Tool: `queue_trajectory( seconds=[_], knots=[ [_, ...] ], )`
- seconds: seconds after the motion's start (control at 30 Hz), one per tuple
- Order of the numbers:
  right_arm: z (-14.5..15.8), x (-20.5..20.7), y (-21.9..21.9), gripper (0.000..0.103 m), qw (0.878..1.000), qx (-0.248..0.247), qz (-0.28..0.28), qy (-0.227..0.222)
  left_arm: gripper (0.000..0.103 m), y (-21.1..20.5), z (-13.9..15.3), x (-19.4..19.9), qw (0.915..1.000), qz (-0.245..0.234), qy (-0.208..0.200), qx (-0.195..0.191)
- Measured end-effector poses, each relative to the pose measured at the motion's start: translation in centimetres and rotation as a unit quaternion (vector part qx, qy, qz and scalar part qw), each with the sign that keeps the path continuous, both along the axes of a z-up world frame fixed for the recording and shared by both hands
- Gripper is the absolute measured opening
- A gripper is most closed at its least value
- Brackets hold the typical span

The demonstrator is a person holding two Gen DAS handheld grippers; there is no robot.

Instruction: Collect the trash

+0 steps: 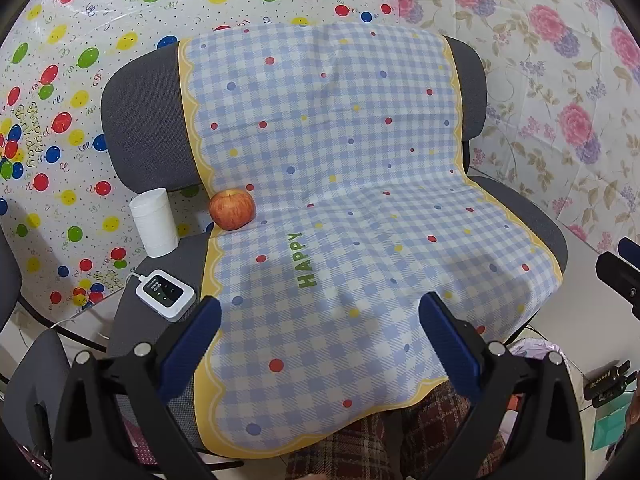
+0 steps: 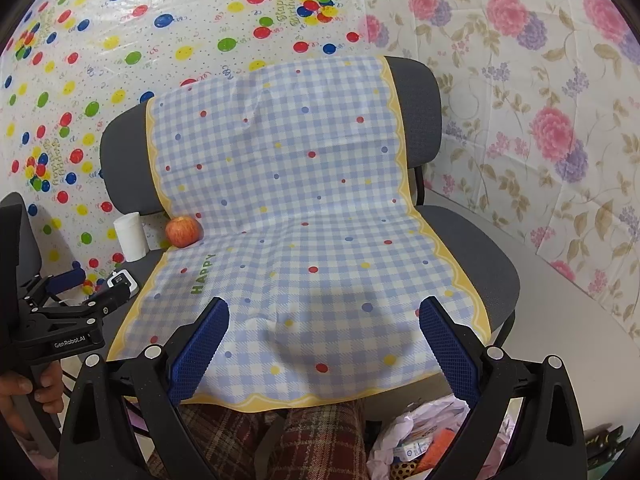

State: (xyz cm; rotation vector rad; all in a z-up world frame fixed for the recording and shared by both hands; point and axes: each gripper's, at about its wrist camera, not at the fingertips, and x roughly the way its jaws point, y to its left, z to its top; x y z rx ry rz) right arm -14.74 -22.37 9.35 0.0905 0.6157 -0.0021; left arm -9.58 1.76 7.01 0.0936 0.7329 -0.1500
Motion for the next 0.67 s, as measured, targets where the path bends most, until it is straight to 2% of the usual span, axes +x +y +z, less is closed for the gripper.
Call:
queue_trajectory(
  seconds=[0.23, 0.3, 0.4, 0.53, 0.67],
  knots=[
    [-0.4, 0.1, 0.2, 0.095, 1.000, 0.001, -0.002, 0.005, 0.096, -0.1, -0.2, 0.3, 1.0000, -0.006, 0.003, -0.002],
    [-0.5, 0.4, 0.1, 0.095, 1.000, 0.003, -0.002, 0.006, 0.096, -0.1, -0.6, 0.6, 0.9990, -0.035, 0.009, -0.028],
    [-1.0, 1.3, -0.2, 0.095, 1.000, 0.010, 0.001, 0.011, 0.096, -0.2, -1.6, 1.8, 0.9986, -0.032, 0.017, -0.037],
    [-3.0, 4.5, -2.0, 0.095, 1.000, 0.020, -0.004, 0.022, 0.096, -0.6, -4.0, 4.6, 0.9991, -0.010, 0.036, -0.018],
    [-6.4, 10.1, -5.1, 0.095, 0.998, 0.000, -0.025, 0.049, 0.096, -0.5, -6.2, 7.2, 0.9985, 0.005, 0.054, -0.004]
  ],
)
